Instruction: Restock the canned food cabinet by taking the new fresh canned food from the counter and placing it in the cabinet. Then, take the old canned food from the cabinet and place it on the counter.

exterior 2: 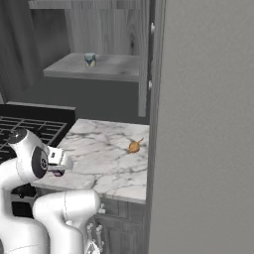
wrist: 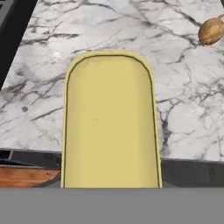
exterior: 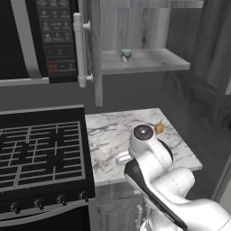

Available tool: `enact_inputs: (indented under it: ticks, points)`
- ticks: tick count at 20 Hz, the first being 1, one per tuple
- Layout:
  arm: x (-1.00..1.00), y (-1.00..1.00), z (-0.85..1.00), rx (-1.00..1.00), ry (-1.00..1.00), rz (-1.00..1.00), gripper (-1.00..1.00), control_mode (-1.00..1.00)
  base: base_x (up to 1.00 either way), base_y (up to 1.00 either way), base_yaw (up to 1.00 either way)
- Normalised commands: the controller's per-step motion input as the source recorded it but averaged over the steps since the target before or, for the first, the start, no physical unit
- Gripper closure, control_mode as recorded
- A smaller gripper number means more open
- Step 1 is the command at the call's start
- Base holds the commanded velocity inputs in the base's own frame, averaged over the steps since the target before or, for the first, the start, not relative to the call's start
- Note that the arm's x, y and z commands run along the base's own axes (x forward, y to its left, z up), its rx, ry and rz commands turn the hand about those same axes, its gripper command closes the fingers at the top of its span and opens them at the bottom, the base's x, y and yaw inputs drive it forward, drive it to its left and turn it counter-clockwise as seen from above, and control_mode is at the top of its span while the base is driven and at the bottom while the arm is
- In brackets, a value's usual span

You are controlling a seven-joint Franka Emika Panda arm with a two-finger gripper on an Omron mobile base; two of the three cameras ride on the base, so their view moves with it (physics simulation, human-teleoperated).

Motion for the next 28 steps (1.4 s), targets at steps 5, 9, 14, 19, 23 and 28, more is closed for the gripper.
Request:
enact_inputs:
  ticks: [5, 9, 14, 19, 23, 28]
  points:
    - [-0.53, -0.7, 1.0, 0.09, -0.49, -0.04, 1.0, -1.0, 0.0, 0.0, 0.0]
    - [-0.36, -0.56, 1.0, 0.08, -0.41, -0.05, 1.0, -1.0, 0.0, 0.0, 0.0]
    - [-0.32, -0.62, 1.0, 0.1, -0.3, -0.05, 1.0, -1.0, 0.0, 0.0, 0.0]
    - [-0.08, -0.42, 1.0, 0.12, -0.16, 0.0, 1.0, -1.0, 0.0, 0.0, 0.0]
    - [0.08, -0.03, 1.0, 0.12, 0.03, 0.06, 1.0, -1.0, 0.0, 0.0, 0.0]
    - [0.06, 0.0, 0.39, 0.03, 0.09, 0.08, 1.0, -1.0, 0.0, 0.0, 0.0]
